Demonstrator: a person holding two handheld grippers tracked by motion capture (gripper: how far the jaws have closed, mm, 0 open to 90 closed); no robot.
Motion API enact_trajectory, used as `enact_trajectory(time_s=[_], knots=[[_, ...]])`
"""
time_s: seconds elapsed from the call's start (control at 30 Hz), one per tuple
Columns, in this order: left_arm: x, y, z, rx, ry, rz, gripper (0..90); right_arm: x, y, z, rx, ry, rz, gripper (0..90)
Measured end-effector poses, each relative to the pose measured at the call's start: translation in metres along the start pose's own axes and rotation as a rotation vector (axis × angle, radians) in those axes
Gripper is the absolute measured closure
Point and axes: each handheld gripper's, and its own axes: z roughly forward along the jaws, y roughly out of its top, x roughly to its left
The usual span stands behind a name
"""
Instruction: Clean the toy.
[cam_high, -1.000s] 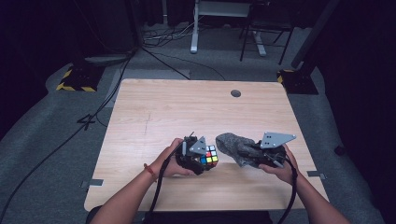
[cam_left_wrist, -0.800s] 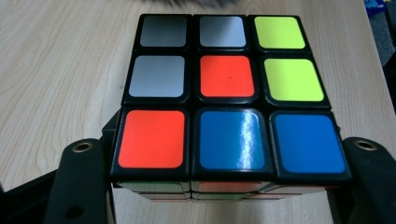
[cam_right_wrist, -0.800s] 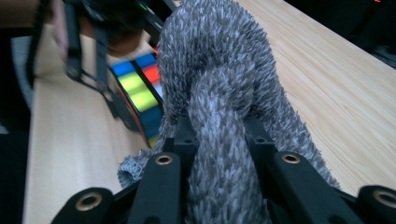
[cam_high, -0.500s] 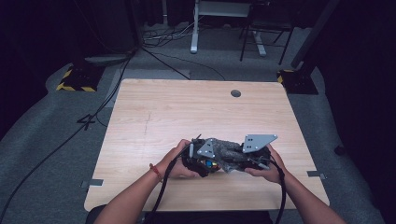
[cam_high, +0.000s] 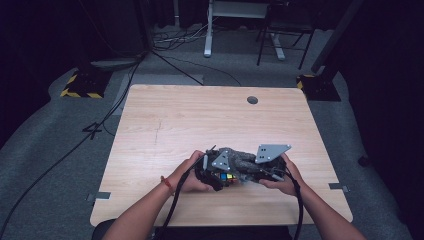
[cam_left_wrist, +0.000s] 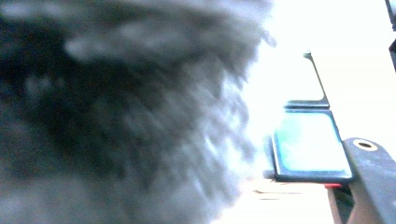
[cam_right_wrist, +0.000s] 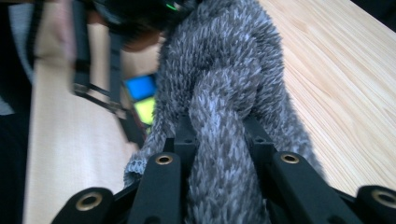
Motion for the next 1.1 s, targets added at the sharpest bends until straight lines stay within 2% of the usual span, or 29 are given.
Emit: enact_trajectory(time_s=[0.13,0.37,0.5,0.57,0.63,0.7,0.77,0.8,0.9,1.03,1.1], knots=[[-0.001,0.0,-0.006,-0.025,-0.001,-0.001,33.8,-0.005,-0.007,-0.003,0.008,-0.024,0.013,73.4],[0.001,-0.002,-0.021,-0.065,0.002,-0.009,33.8,-0.006,-0.017,0.0,0.028,0.009,0.041,73.5],[0.001,-0.003,-0.02,-0.042,0.015,-0.017,33.8,-0.002,-0.015,-0.005,0.01,0.022,0.024,73.5],[0.003,-0.003,-0.017,-0.047,0.009,-0.019,33.7,0.002,-0.008,-0.011,-0.026,0.026,0.017,73.6],[0.002,-0.001,-0.015,-0.051,-0.002,-0.014,33.8,0.007,0.0,-0.01,-0.022,0.025,-0.012,73.5],[0.001,0.001,-0.012,-0.031,0.02,-0.006,33.7,0.012,0.007,-0.008,-0.009,0.008,-0.041,73.5],[0.002,0.0,-0.011,-0.031,0.012,-0.018,33.7,0.011,0.01,-0.008,-0.013,0.008,-0.045,73.5],[0.002,0.001,-0.011,-0.019,0.025,-0.008,33.7,0.012,0.012,-0.008,-0.018,0.007,-0.041,73.5],[-0.002,0.003,-0.006,0.017,0.049,0.01,33.7,0.016,0.015,-0.006,0.002,-0.009,-0.078,73.4],[-0.002,0.005,-0.001,0.035,0.045,0.011,33.7,0.017,0.017,-0.008,-0.015,0.011,-0.067,73.4],[-0.002,0.005,0.002,0.022,0.021,0.009,33.7,0.017,0.019,-0.008,-0.028,0.043,-0.052,73.3]])
